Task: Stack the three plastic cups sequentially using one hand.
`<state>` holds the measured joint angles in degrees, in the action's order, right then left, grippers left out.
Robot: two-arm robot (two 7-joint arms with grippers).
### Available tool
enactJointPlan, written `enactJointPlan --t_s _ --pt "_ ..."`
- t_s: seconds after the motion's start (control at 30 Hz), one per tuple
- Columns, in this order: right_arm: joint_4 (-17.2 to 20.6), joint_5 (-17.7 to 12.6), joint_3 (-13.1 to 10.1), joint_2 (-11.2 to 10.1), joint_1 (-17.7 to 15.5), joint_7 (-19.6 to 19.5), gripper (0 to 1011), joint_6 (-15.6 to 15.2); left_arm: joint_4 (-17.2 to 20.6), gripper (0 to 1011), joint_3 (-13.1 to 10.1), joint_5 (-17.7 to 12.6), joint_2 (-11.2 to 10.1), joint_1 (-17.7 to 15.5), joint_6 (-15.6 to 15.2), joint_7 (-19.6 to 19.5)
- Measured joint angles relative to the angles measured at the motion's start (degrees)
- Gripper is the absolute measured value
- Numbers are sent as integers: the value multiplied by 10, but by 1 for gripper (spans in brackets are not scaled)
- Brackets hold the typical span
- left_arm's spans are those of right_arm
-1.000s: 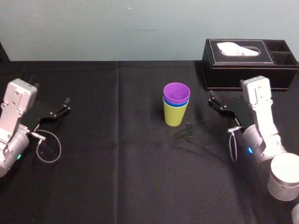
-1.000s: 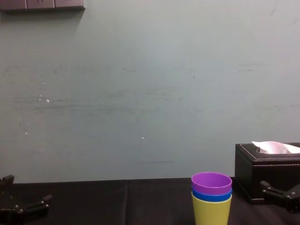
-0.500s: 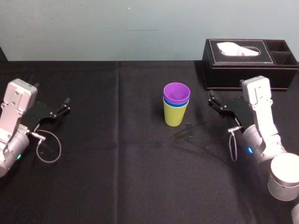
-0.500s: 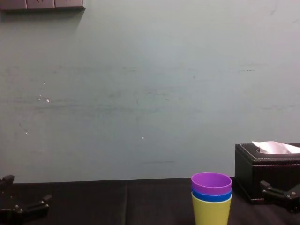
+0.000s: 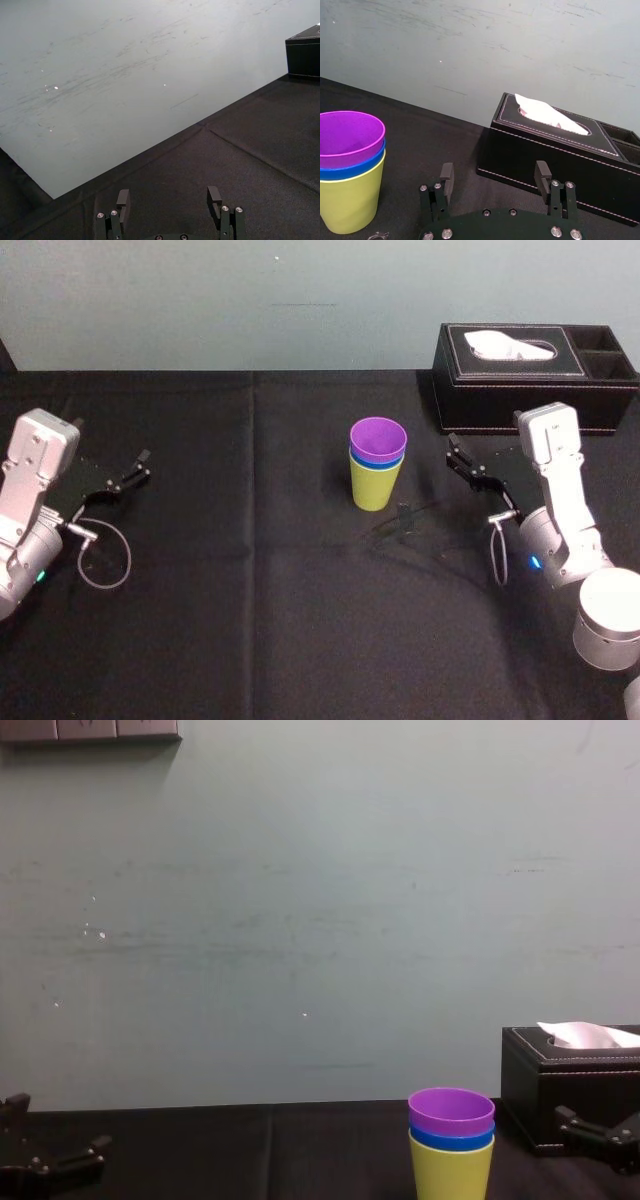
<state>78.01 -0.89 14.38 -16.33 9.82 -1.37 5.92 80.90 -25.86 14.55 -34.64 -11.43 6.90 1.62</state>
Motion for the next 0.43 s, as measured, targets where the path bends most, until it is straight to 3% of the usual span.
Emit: enactJointPlan --t_s 0.43 --pt "0 0 0 0 0 0 1004 0 0 1011 0 0 0 0 0 0"
